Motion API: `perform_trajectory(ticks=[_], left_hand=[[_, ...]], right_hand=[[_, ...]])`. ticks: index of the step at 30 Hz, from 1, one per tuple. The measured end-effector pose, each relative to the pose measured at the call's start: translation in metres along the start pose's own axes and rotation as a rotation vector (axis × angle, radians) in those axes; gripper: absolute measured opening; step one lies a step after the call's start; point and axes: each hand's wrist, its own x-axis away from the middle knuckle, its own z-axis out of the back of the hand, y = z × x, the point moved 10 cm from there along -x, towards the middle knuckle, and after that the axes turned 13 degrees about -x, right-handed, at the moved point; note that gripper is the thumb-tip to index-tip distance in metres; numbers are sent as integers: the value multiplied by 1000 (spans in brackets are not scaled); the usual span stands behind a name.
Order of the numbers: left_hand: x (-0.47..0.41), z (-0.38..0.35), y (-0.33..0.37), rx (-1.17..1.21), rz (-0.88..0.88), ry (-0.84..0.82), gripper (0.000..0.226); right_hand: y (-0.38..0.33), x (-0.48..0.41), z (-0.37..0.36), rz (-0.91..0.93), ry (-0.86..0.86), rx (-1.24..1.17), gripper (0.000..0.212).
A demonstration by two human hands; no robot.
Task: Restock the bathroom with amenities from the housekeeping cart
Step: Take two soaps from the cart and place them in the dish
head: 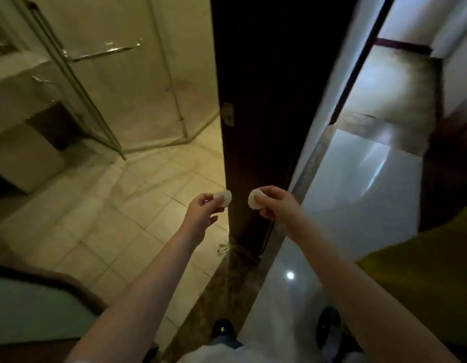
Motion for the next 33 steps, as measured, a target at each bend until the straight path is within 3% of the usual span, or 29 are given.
perform_trajectory(ticks=[10,23,33], left_hand=[[-34,193,-14,144,40,358,9],[-61,383,-20,300,128,834,6],[-112,501,-34,411,157,985,10]], right_hand=[[6,-118,-199,-69,-350,145,11],[0,-249,-431,-140,-743,272,8],[18,-314,-576,-184,-890,315,7]])
